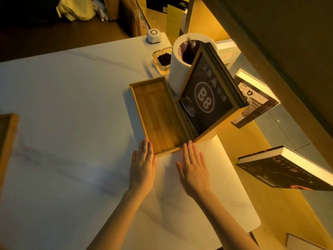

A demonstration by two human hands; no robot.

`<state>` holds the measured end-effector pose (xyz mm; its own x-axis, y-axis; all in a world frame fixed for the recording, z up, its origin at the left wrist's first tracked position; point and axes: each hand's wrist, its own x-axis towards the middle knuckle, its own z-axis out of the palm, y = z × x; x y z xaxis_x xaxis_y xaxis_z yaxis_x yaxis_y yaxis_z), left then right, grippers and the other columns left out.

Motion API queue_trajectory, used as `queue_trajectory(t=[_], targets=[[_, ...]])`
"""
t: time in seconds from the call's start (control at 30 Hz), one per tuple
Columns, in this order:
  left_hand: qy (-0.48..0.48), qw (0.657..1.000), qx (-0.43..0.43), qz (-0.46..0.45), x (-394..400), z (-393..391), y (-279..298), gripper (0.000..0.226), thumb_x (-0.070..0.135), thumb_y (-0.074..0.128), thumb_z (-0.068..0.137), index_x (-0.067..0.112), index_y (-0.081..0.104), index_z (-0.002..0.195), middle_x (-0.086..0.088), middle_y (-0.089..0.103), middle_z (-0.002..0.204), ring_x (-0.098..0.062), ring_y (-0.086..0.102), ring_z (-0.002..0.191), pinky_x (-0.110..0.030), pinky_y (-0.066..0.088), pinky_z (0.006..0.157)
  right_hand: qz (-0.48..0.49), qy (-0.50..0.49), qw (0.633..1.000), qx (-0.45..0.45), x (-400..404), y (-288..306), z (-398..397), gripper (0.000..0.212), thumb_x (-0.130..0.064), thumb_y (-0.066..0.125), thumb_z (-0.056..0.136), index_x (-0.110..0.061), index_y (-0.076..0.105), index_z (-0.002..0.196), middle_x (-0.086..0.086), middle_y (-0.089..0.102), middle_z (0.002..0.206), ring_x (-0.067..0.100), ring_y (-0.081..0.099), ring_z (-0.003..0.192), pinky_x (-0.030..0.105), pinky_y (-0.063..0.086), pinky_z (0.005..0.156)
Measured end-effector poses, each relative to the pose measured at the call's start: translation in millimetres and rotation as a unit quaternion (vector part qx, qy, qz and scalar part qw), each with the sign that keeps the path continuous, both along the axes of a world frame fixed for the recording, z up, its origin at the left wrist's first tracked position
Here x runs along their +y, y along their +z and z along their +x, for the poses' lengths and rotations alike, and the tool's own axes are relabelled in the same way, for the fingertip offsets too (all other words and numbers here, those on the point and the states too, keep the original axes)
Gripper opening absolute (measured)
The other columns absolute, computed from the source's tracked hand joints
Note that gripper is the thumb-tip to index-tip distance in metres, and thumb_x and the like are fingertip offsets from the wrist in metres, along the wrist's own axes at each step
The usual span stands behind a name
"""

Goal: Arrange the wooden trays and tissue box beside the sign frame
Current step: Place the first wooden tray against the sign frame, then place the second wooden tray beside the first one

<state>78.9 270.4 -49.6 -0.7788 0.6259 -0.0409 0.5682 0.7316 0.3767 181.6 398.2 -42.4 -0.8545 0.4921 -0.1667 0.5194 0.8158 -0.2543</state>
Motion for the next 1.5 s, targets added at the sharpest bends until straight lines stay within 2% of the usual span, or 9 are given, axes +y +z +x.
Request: queue_trajectory(t=[0.27,0.43,0.53,0.77,0.93,1.1,1.23,1.37,1.5], targets=[[-0.005,1.000,0.001,-0.001,-2,-1,-1,0.050,0.025,0.045,0.088,0.001,0.035,0.131,-0.023,0.043,0.137,-0.036,0.043,0.126,-0.049,0.040,0.097,-0.005,0.006,1.000,-0.001,-1,2,-1,0.064,-0.050,0.008,0.090,-0.014,0.009,0.143,0.001,0.001,0.149,0.023,0.000,0.138,0.040,0.005,0.110],[-0.004,0.999,-0.038,0.019,-5,-2,6,0.050,0.020,0.048,0.088,0.004,0.032,0.133,-0.020,0.038,0.142,-0.037,0.042,0.126,-0.049,0.039,0.099,0.001,0.000,1.000,0.010,-2,13,-5,0.055,-0.038,0.033,0.092,-0.010,0.027,0.140,0.011,0.027,0.150,0.029,0.016,0.138,0.043,0.015,0.108],[-0.011,0.995,-0.076,0.057,-11,-9,23,0.047,0.022,0.045,0.090,0.006,0.035,0.133,-0.016,0.039,0.143,-0.034,0.045,0.125,-0.045,0.044,0.099,0.032,-0.001,0.999,0.011,0,30,-17,0.045,-0.031,0.049,0.090,-0.006,0.047,0.128,0.015,0.051,0.136,0.035,0.043,0.128,0.044,0.034,0.105],[0.013,0.993,-0.093,0.070,-42,-34,71,0.023,0.019,0.046,0.089,0.006,0.061,0.100,-0.016,0.067,0.099,-0.029,0.063,0.089,-0.029,0.043,0.069,0.020,0.099,0.995,0.004,-19,80,-60,0.027,-0.024,0.040,0.095,-0.007,0.061,0.094,0.009,0.066,0.084,0.026,0.065,0.076,0.034,0.053,0.065],[0.015,0.997,-0.054,0.059,-101,-55,103,0.024,0.023,0.044,0.091,0.006,0.060,0.085,-0.013,0.066,0.078,-0.018,0.055,0.066,-0.025,0.037,0.060,0.036,0.139,0.989,-0.020,-69,114,-101,0.023,-0.024,0.040,0.095,-0.009,0.058,0.095,0.008,0.064,0.086,0.022,0.064,0.077,0.036,0.057,0.069],[0.097,0.991,-0.028,0.088,-175,-78,134,0.022,0.017,0.045,0.089,0.005,0.062,0.080,-0.010,0.060,0.069,-0.021,0.054,0.063,-0.028,0.036,0.059,0.032,0.191,0.980,0.045,-135,132,-136,0.030,-0.025,0.039,0.095,-0.007,0.062,0.090,0.007,0.065,0.079,0.015,0.057,0.063,0.027,0.046,0.056],[0.166,0.982,0.008,0.091,-242,-99,141,0.019,0.016,0.048,0.087,0.006,0.063,0.079,-0.007,0.055,0.066,-0.025,0.052,0.064,-0.031,0.036,0.056,-0.030,0.208,0.975,0.073,-201,135,-162,0.030,-0.023,0.037,0.094,-0.005,0.062,0.091,0.012,0.068,0.084,0.025,0.061,0.071,0.031,0.046,0.061],[0.200,0.975,0.042,0.090,-305,-123,133,0.021,0.015,0.048,0.088,0.001,0.062,0.081,-0.022,0.065,0.075,-0.035,0.059,0.069,-0.043,0.046,0.061,-0.082,0.234,0.965,0.090,-262,124,-181,0.031,-0.022,0.035,0.095,-0.003,0.059,0.089,0.014,0.065,0.085,0.030,0.061,0.076,0.035,0.046,0.064],[0.228,0.969,0.060,0.069,-358,-146,118,0.023,0.013,0.047,0.088,0.004,0.057,0.107,-0.022,0.063,0.105,-0.037,0.059,0.094,-0.041,0.046,0.077,-0.124,0.251,0.955,0.096,-313,102,-197,0.029,-0.021,0.035,0.095,-0.005,0.059,0.097,0.013,0.065,0.097,0.029,0.058,0.091,0.040,0.049,0.074]])
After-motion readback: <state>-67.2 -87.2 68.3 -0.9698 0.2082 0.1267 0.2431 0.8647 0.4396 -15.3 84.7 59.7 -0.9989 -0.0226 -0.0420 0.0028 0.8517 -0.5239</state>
